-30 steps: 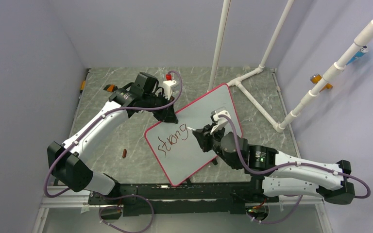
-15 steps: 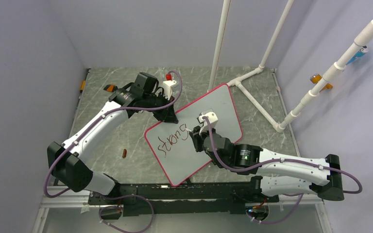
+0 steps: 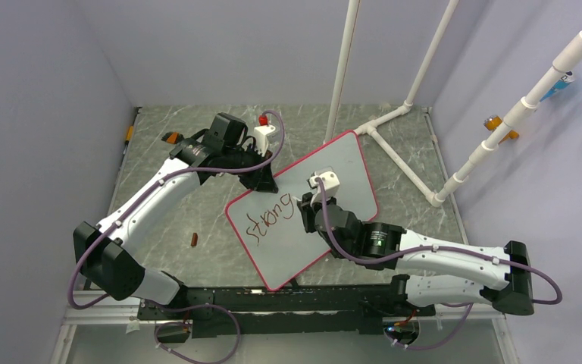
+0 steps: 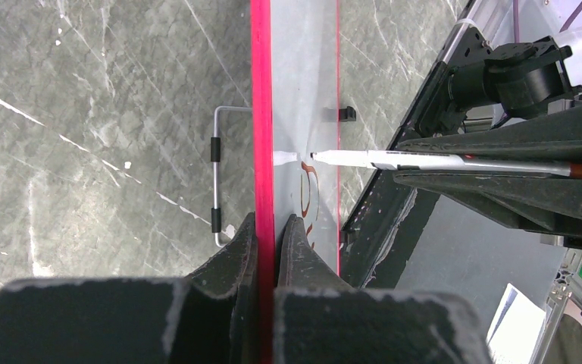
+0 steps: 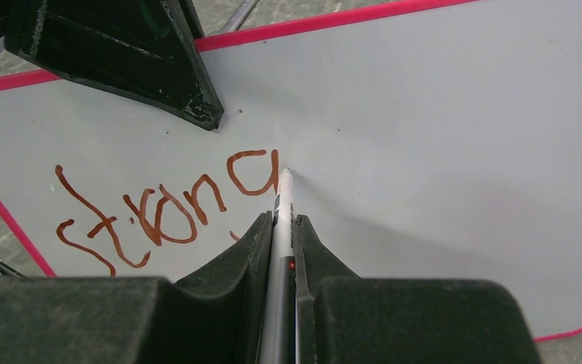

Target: Write a sentence on the whiteboard

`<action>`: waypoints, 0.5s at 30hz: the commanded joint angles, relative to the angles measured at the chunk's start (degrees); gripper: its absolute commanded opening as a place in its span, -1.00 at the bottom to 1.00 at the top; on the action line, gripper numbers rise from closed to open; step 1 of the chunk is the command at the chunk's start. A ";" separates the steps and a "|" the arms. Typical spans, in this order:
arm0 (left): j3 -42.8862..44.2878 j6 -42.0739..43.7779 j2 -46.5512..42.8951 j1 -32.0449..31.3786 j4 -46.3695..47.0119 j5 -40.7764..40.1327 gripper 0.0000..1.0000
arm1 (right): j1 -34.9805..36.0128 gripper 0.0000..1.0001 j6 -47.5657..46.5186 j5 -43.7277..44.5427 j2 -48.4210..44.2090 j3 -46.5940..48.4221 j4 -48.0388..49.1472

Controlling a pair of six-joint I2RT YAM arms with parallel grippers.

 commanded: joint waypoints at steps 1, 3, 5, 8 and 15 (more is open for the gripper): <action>-0.18 10.55 -1.22 0.42 5.18 -11.98 -1.00 | -0.88 -1.00 0.01 0.42 0.34 -0.39 2.71; -0.14 10.56 -1.22 0.37 5.18 -11.89 -1.00 | -1.24 -1.00 0.30 0.43 0.64 -0.41 2.31; -0.02 10.59 -1.10 0.39 5.14 -11.88 -1.00 | -1.61 -1.00 0.68 0.68 0.65 -0.41 1.71; 0.03 10.54 -1.09 0.39 5.09 -11.80 -1.00 | -2.45 -1.00 0.98 0.66 0.42 -0.58 0.91; 0.00 10.59 -1.01 0.37 5.04 -11.61 -1.00 | -3.85 -1.00 -0.65 0.65 0.31 0.51 0.72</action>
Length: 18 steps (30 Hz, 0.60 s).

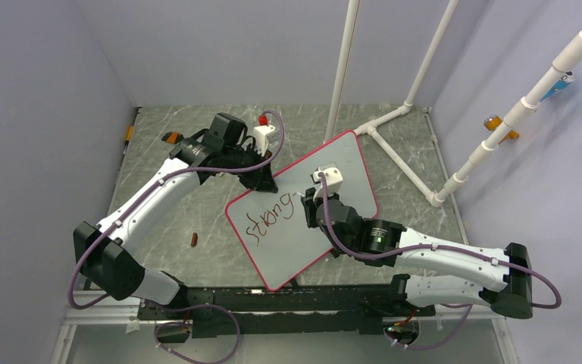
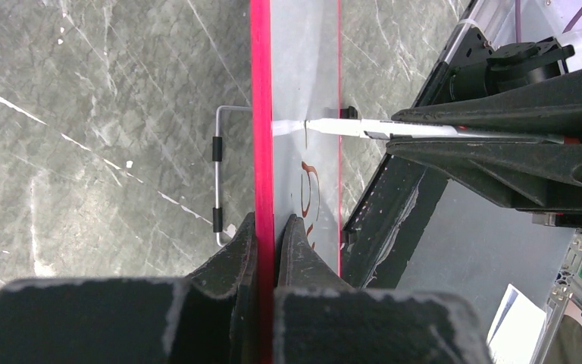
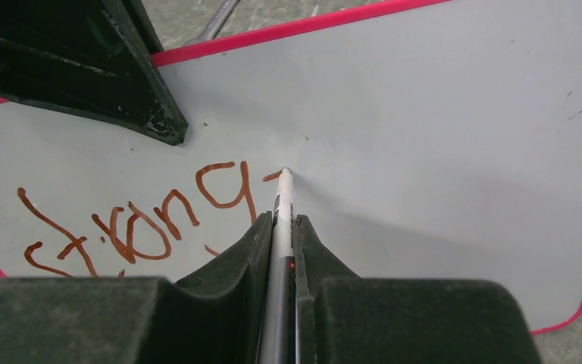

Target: Write a sentence on the whiteboard

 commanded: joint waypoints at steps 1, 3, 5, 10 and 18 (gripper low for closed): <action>0.02 10.63 -1.02 0.33 5.07 -11.50 -1.00 | -1.08 -1.00 -1.25 0.74 -0.02 1.19 0.56; 0.02 10.62 -1.03 0.39 5.09 -11.50 -1.00 | -1.20 -1.00 -1.99 0.68 0.23 1.83 0.98; 0.02 10.60 -1.01 0.41 5.06 -11.48 -1.00 | -1.17 -1.00 -2.70 0.25 0.48 2.42 1.46; -0.05 10.61 -1.05 0.33 5.07 -11.63 -1.00 | -1.23 -1.00 -5.10 -3.47 0.32 1.86 4.96; 0.03 10.63 -1.01 0.33 5.06 -11.55 -1.00 | -1.16 -1.00 -3.92 -6.07 0.99 0.62 5.11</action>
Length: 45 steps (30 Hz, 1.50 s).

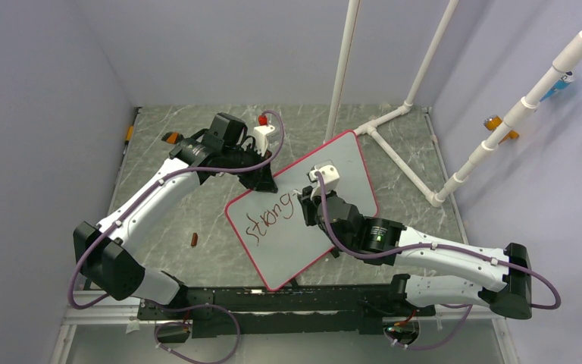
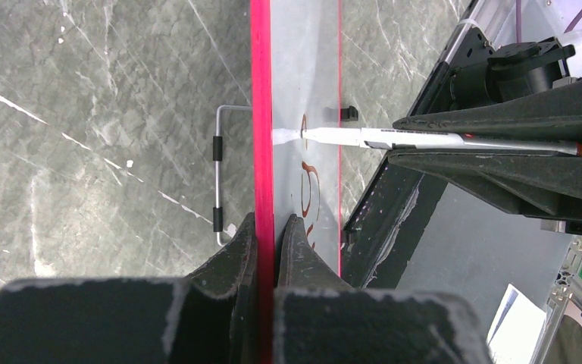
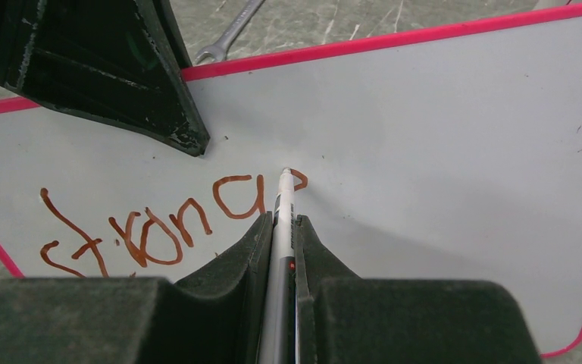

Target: Write a sentence on the whiteboard

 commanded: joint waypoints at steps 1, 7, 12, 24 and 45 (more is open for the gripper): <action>0.08 10.62 -1.07 0.32 5.09 -11.53 -1.00 | -0.24 -1.00 0.35 -3.35 0.70 -0.11 2.73; -0.02 10.63 -1.19 0.30 5.18 -11.53 -1.00 | -0.16 -1.00 1.74 -4.21 1.04 -1.00 1.57; 0.02 10.67 -1.12 0.36 5.18 -11.53 -1.00 | -0.14 -1.00 3.15 -4.90 0.32 -2.61 0.82; -0.04 10.64 -1.23 0.35 5.26 -11.53 -1.00 | 0.00 -1.00 5.95 -5.37 -1.37 -5.87 -1.58; -0.03 10.66 -1.22 0.33 5.18 -11.44 -1.00 | -0.10 -1.00 1.90 3.24 -2.83 2.41 -6.97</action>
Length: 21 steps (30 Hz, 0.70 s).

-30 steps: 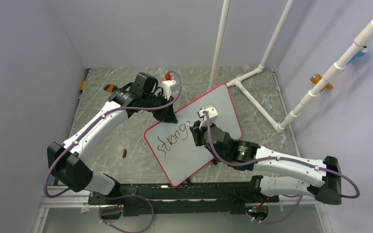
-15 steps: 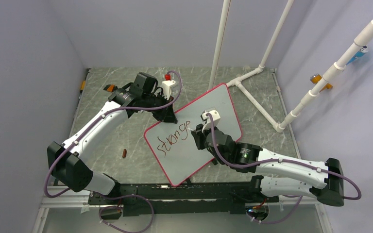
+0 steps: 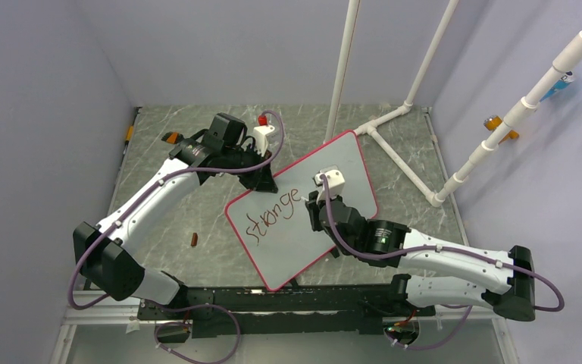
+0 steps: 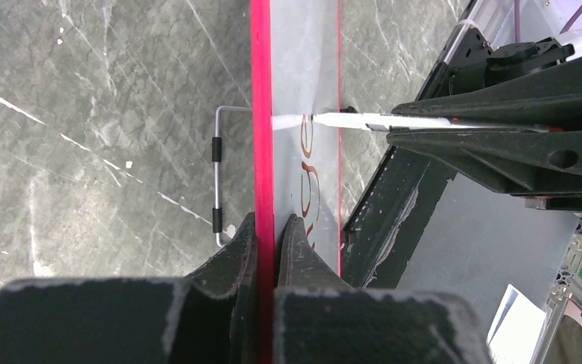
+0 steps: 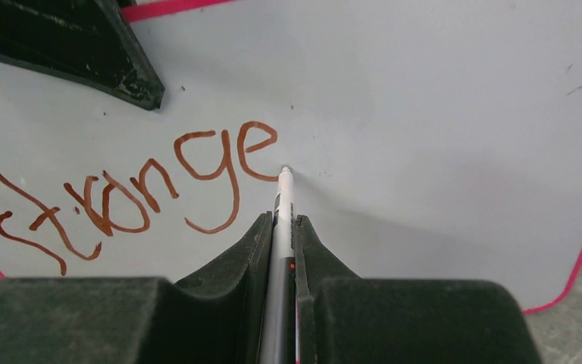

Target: Write a sentence on the whiteboard

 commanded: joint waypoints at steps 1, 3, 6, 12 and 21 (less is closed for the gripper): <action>0.30 10.63 -1.18 0.07 4.96 -11.64 -1.00 | -0.34 -1.00 -3.85 2.24 -1.07 5.62 -0.85; 0.28 10.64 -1.18 0.10 4.96 -11.68 -1.00 | -0.33 -1.00 -5.14 1.76 -2.04 7.09 -0.03; 0.29 10.64 -1.27 0.09 4.96 -11.68 -1.00 | -0.32 -1.00 -6.61 1.67 -3.21 8.19 1.13; 0.28 10.59 -1.27 0.12 4.96 -11.51 -1.00 | -0.33 -1.00 -7.50 1.90 -3.15 6.85 3.25; 0.12 10.59 -1.51 0.15 5.05 -11.41 -1.00 | -0.74 -1.00 -8.09 1.05 -0.80 4.92 6.43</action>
